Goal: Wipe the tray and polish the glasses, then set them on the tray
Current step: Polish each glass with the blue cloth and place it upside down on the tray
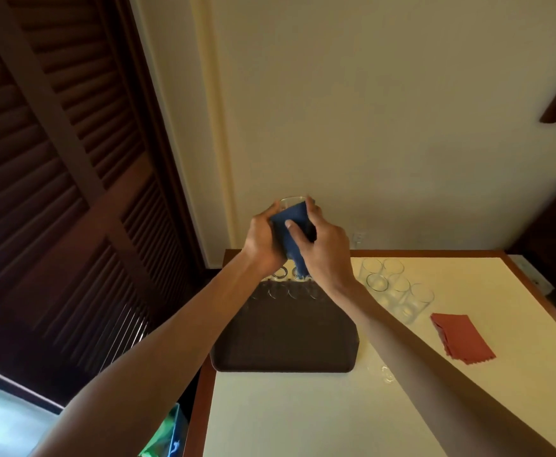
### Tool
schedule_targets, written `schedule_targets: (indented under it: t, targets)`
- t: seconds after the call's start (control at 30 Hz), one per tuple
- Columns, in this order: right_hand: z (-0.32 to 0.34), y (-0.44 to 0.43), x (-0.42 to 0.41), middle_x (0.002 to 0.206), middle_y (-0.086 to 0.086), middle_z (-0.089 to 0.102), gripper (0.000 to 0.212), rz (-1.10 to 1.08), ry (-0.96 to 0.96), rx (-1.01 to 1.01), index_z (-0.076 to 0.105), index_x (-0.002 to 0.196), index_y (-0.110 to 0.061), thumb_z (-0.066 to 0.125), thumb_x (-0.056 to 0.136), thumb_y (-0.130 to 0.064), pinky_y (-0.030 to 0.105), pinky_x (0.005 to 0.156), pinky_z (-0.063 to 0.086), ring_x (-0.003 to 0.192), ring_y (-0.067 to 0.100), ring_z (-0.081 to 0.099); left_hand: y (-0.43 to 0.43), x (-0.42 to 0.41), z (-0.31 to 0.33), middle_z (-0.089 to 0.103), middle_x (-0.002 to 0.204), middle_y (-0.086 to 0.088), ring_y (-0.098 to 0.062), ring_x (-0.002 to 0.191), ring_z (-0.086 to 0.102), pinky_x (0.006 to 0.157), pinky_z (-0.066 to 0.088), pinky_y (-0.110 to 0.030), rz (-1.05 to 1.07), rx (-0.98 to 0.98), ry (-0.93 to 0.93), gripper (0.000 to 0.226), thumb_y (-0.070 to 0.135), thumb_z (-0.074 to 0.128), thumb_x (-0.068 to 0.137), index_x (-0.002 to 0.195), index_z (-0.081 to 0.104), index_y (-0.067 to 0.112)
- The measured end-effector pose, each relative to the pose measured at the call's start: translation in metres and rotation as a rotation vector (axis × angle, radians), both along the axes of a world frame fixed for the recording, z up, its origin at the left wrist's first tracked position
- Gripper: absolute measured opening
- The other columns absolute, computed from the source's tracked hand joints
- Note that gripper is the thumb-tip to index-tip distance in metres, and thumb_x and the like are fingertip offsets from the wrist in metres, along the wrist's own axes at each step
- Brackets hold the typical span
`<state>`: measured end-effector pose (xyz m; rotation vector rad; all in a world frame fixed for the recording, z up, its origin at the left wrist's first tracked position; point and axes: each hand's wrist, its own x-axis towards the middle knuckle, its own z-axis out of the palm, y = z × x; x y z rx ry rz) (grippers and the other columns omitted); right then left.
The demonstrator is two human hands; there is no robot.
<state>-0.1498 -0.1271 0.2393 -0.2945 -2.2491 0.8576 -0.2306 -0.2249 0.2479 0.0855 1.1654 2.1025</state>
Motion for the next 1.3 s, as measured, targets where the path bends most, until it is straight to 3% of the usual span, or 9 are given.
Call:
schedule_targets:
  t: [0.1, 0.23, 0.33, 0.53, 0.67, 0.8, 0.93, 1.1, 1.3]
  targets:
    - [0.011, 0.005, -0.010, 0.093, -0.009, 0.066, 0.049, 0.030, 0.009, -0.243, 0.053, 0.136, -0.010, 0.061, 0.098, -0.041, 0.010, 0.067, 0.049, 0.082, 0.010, 0.068, 0.004, 0.010, 0.006, 0.069, 0.127, -0.016, -0.034, 0.118, 0.065, 0.106, 0.050, -0.045, 0.012, 0.008, -0.002, 0.049, 0.039, 0.038, 0.110, 0.135, 0.064, 0.006]
    - [0.012, 0.006, -0.023, 0.091, 0.000, 0.065, 0.038, -0.009, -0.040, -0.377, 0.055, 0.115, -0.009, 0.048, 0.103, -0.045, 0.012, 0.055, 0.044, 0.074, 0.013, 0.066, 0.010, 0.021, 0.011, 0.073, 0.116, -0.011, -0.028, 0.104, 0.070, 0.083, 0.058, -0.038, 0.004, 0.007, -0.037, 0.043, 0.035, 0.046, 0.108, 0.136, 0.065, 0.009]
    - [0.000, -0.002, -0.019, 0.090, 0.006, 0.066, 0.047, -0.068, -0.120, -0.393, 0.053, 0.114, -0.007, 0.037, 0.105, -0.050, 0.018, 0.053, 0.045, 0.070, 0.017, 0.065, 0.013, 0.017, 0.015, 0.073, 0.115, -0.012, -0.029, 0.106, 0.069, 0.086, 0.058, -0.039, 0.021, -0.013, -0.019, 0.047, 0.043, 0.048, 0.107, 0.128, 0.069, 0.007]
    - [-0.008, -0.004, -0.008, 0.095, -0.002, 0.066, 0.023, 0.053, 0.001, -0.334, 0.046, 0.114, -0.023, 0.048, 0.103, -0.043, 0.014, 0.064, 0.049, 0.081, 0.009, 0.067, 0.021, 0.010, 0.015, 0.070, 0.130, -0.018, -0.030, 0.119, 0.068, 0.098, 0.058, -0.040, 0.066, -0.138, 0.041, 0.056, 0.049, 0.050, 0.106, 0.131, 0.067, 0.001]
    - [0.008, 0.014, -0.022, 0.091, 0.002, 0.067, 0.040, -0.003, -0.086, -0.361, 0.050, 0.116, -0.013, 0.044, 0.103, -0.051, 0.016, 0.057, 0.050, 0.074, 0.013, 0.067, 0.028, 0.019, 0.010, 0.069, 0.133, -0.013, -0.029, 0.121, 0.067, 0.100, 0.057, -0.042, 0.065, -0.102, 0.048, 0.046, 0.043, 0.048, 0.108, 0.136, 0.064, 0.010]
    - [0.013, 0.023, -0.029, 0.069, 0.005, 0.068, 0.063, 0.037, -0.158, -0.735, 0.064, 0.090, -0.005, 0.031, 0.104, -0.057, 0.027, 0.054, 0.051, 0.057, 0.017, 0.065, 0.027, 0.020, 0.011, 0.074, 0.095, -0.004, -0.017, 0.077, 0.072, 0.070, 0.056, -0.033, 0.050, -0.168, 0.068, 0.043, 0.049, 0.046, 0.108, 0.105, 0.072, 0.016]
    - [-0.005, 0.003, -0.021, 0.072, 0.006, 0.067, 0.061, 0.067, -0.207, -0.621, 0.062, 0.091, -0.006, 0.026, 0.106, -0.054, 0.028, 0.055, 0.052, 0.058, 0.018, 0.065, 0.023, 0.014, 0.010, 0.075, 0.120, -0.010, -0.028, 0.107, 0.074, 0.098, 0.058, -0.046, 0.151, -0.246, 0.018, 0.068, 0.069, 0.057, 0.091, 0.130, 0.068, 0.014]
    - [-0.012, -0.012, -0.014, 0.085, -0.004, 0.063, 0.032, 0.139, -0.098, -0.368, 0.049, 0.114, -0.010, 0.038, 0.107, -0.040, 0.013, 0.057, 0.045, 0.068, 0.001, 0.063, 0.017, 0.010, 0.016, 0.076, 0.113, -0.010, -0.026, 0.105, 0.073, 0.093, 0.059, -0.041, 0.265, -0.282, 0.024, 0.055, 0.059, 0.062, 0.096, 0.122, 0.069, 0.010]
    - [0.021, 0.008, -0.044, 0.077, 0.006, 0.068, 0.063, 0.125, -0.114, -0.685, 0.060, 0.106, -0.001, 0.031, 0.104, -0.056, 0.022, 0.052, 0.049, 0.060, 0.013, 0.066, 0.017, 0.021, 0.025, 0.075, 0.122, -0.005, -0.024, 0.113, 0.070, 0.098, 0.057, -0.042, 0.224, -0.308, 0.174, 0.055, 0.062, 0.043, 0.104, 0.129, 0.070, 0.022]
